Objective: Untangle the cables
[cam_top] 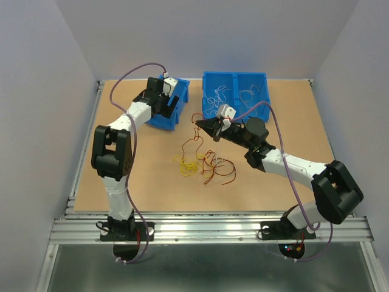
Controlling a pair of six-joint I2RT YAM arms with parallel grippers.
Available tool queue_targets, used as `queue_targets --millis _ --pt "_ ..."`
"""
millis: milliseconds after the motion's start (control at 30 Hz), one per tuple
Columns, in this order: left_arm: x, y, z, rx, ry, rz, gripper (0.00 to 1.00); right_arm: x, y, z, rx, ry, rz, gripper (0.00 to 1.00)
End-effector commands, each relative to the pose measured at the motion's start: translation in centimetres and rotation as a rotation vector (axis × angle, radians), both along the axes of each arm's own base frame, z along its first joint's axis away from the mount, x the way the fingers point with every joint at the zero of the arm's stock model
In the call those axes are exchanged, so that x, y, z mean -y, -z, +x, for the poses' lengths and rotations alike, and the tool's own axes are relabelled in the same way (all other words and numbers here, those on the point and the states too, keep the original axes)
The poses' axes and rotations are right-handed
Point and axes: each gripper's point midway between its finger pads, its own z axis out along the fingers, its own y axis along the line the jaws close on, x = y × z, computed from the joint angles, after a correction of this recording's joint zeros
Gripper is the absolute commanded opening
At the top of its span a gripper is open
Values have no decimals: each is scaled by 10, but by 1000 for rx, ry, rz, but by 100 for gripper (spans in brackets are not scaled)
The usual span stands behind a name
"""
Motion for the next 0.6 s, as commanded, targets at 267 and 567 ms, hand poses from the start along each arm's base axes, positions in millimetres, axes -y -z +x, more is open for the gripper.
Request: queue_targets --millis 267,567 --pt "3 -137 -27 245 35 -114 99 13 -26 2 14 50 70 1" --pt "45 -220 -62 563 260 -383 99 14 -41 -10 7 6 114 0"
